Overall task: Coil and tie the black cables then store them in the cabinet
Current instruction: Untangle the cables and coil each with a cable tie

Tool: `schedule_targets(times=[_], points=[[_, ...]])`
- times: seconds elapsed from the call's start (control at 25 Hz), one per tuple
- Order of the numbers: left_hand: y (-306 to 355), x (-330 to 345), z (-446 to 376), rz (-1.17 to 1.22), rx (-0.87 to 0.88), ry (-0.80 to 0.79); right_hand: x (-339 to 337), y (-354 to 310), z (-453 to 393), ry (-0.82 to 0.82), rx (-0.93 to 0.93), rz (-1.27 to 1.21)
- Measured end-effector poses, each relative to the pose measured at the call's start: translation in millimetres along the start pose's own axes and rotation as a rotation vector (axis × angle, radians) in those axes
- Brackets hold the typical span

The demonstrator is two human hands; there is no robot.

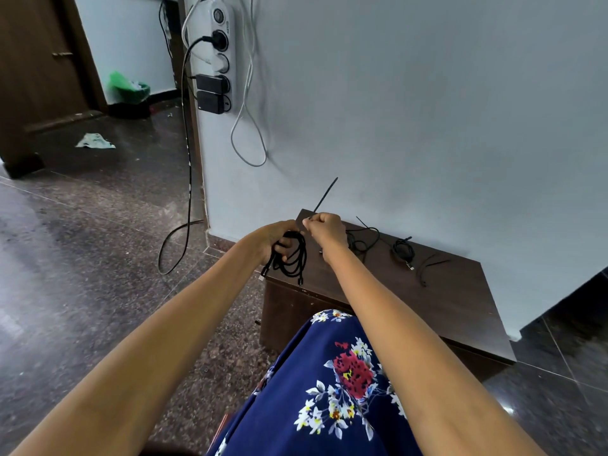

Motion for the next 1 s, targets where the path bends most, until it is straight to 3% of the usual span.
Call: schedule_targets(times=[0.12,0.24,0.4,0.48,0.6,0.8,1.0], points=[[0.4,-0.6,1.3,0.063,0.022,0.031,3.5,1.5,1.5,-0.009,-0.021,-0.035],[2.4,9.4,-2.3,0.164,0.056,0.015,-0.8,5.3,3.8,-0.106,-0.047,-0.234],[7.5,33.4,-16.5,0.368,0.096,0.027,6.5,24.2,13.3,-0.518,0.060,-0.536],[10.0,49.9,-30.5,0.423,0.114,0.110,3.5,44.5,13.1,-0.556,0.107,-0.630],[8.4,91.7,-56.0,0.456,0.131,0.195,-33.7,84.2,-1.1,-0.368,0.072,-0.615],[-21.2,202.6,-104.8,0.431,-0.047,0.015,-131.1,175.0,-28.3,0.106,0.135,-0.220],[-61.5,276.9,-142.4,0.327,-0.181,-0.055,-190.5,258.9,-36.2,0.239,0.308,0.034]])
Point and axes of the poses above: each hand's wrist, its own z-axis away from the middle knuckle, its own x-axis out of the palm, y = z × x, the point moved 6 cm from there along -z, towards the middle knuckle, and after that the axes turned 7 degrees about -x, right-handed, at the moved point
